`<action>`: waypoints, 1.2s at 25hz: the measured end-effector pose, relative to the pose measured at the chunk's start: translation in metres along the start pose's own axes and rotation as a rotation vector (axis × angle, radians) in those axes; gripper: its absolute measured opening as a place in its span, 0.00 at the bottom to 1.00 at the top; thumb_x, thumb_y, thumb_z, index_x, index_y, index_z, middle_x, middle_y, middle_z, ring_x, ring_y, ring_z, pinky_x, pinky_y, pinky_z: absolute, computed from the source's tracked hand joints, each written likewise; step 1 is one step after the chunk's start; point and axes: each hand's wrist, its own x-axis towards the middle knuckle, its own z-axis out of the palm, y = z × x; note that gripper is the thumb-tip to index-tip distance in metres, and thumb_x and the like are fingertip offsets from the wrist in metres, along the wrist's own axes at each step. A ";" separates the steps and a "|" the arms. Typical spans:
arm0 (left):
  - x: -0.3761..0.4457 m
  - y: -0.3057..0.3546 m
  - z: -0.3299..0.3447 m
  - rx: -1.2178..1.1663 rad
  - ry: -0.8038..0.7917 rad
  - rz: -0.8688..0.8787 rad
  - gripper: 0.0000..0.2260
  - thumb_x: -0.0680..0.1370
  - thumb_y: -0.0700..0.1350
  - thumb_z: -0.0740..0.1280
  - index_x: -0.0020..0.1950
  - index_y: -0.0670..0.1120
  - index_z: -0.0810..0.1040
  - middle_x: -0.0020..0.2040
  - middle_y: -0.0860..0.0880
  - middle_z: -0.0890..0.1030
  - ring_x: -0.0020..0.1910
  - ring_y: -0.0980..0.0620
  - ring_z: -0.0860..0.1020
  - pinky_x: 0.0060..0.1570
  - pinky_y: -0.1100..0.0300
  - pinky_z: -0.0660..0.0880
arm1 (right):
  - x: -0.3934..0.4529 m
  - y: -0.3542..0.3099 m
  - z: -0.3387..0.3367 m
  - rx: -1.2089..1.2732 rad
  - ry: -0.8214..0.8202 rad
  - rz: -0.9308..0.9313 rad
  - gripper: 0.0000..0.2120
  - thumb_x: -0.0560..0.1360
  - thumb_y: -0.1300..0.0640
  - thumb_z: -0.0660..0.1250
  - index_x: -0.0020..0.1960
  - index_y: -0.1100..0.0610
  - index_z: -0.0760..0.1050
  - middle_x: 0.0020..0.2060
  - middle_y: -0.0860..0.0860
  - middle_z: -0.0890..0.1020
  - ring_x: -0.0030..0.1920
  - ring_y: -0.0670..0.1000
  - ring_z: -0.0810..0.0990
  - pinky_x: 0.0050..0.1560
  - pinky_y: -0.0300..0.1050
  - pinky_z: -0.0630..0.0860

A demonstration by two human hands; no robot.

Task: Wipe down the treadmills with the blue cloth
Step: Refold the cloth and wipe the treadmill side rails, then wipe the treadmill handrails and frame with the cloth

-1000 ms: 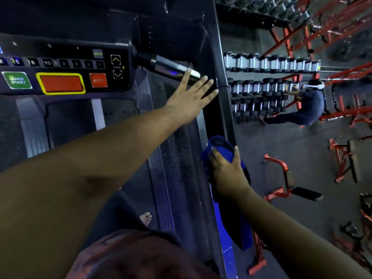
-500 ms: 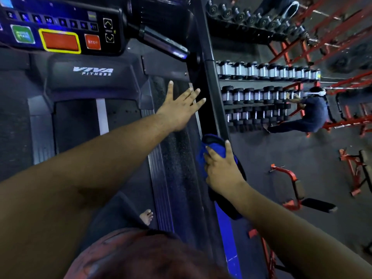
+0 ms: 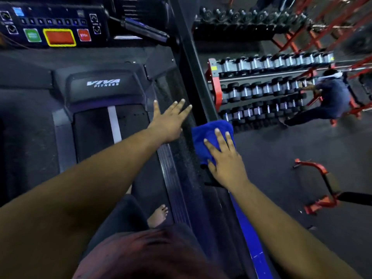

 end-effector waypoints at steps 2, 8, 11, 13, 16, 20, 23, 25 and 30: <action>-0.009 0.014 0.002 -0.002 0.026 0.027 0.38 0.80 0.48 0.64 0.81 0.55 0.42 0.82 0.51 0.42 0.81 0.51 0.46 0.69 0.25 0.41 | -0.008 0.001 0.001 -0.065 -0.007 0.010 0.35 0.75 0.49 0.67 0.78 0.45 0.58 0.81 0.50 0.44 0.80 0.60 0.44 0.68 0.64 0.70; -0.025 0.015 0.018 -0.028 -0.005 0.028 0.37 0.81 0.47 0.63 0.81 0.54 0.42 0.82 0.51 0.42 0.81 0.51 0.46 0.69 0.27 0.39 | 0.032 -0.039 -0.003 -0.593 -0.181 -0.077 0.28 0.81 0.49 0.58 0.79 0.52 0.58 0.81 0.53 0.40 0.78 0.61 0.32 0.68 0.78 0.52; -0.039 0.010 0.025 -0.051 -0.014 0.090 0.37 0.81 0.47 0.64 0.81 0.53 0.42 0.82 0.51 0.41 0.81 0.51 0.46 0.70 0.26 0.40 | -0.026 -0.018 0.007 -0.574 -0.212 -0.200 0.25 0.80 0.52 0.60 0.77 0.53 0.65 0.81 0.53 0.50 0.80 0.58 0.40 0.69 0.74 0.55; -0.054 0.010 0.029 -0.100 -0.036 0.128 0.38 0.81 0.48 0.64 0.81 0.53 0.41 0.82 0.50 0.41 0.81 0.50 0.45 0.70 0.26 0.40 | -0.064 -0.004 0.006 -0.444 -0.129 -0.201 0.24 0.75 0.55 0.69 0.70 0.51 0.74 0.79 0.52 0.59 0.80 0.58 0.54 0.63 0.67 0.69; -0.078 0.017 0.032 -0.173 -0.068 0.163 0.36 0.81 0.54 0.62 0.81 0.53 0.42 0.82 0.50 0.41 0.81 0.50 0.46 0.71 0.27 0.41 | -0.094 0.006 0.000 -0.185 -0.010 -0.110 0.26 0.69 0.60 0.71 0.66 0.49 0.77 0.77 0.50 0.65 0.77 0.58 0.61 0.55 0.59 0.79; -0.105 0.051 0.035 -0.567 -0.239 0.121 0.38 0.76 0.68 0.61 0.80 0.50 0.56 0.79 0.50 0.62 0.78 0.48 0.60 0.75 0.36 0.51 | -0.110 -0.026 -0.020 0.239 0.106 0.031 0.29 0.72 0.63 0.66 0.71 0.47 0.73 0.80 0.50 0.58 0.79 0.57 0.56 0.77 0.51 0.57; -0.121 0.074 0.030 -1.276 -0.319 0.146 0.28 0.72 0.62 0.71 0.64 0.44 0.78 0.59 0.44 0.83 0.59 0.46 0.80 0.65 0.43 0.74 | -0.126 -0.053 -0.023 0.403 0.213 0.108 0.27 0.73 0.61 0.68 0.71 0.47 0.73 0.80 0.49 0.56 0.79 0.55 0.56 0.77 0.51 0.57; -0.127 0.082 0.028 -1.381 -0.254 0.144 0.19 0.72 0.53 0.75 0.56 0.41 0.80 0.50 0.43 0.84 0.50 0.48 0.81 0.57 0.46 0.78 | -0.140 -0.063 -0.019 0.536 0.277 0.142 0.27 0.72 0.57 0.70 0.71 0.49 0.72 0.80 0.48 0.55 0.79 0.52 0.57 0.76 0.53 0.59; -0.158 0.147 0.019 -1.279 -0.320 0.286 0.08 0.76 0.32 0.69 0.51 0.43 0.78 0.42 0.49 0.81 0.39 0.59 0.78 0.44 0.64 0.75 | -0.204 -0.039 -0.017 0.929 0.420 0.448 0.40 0.68 0.40 0.75 0.74 0.37 0.58 0.78 0.42 0.54 0.77 0.48 0.60 0.72 0.56 0.68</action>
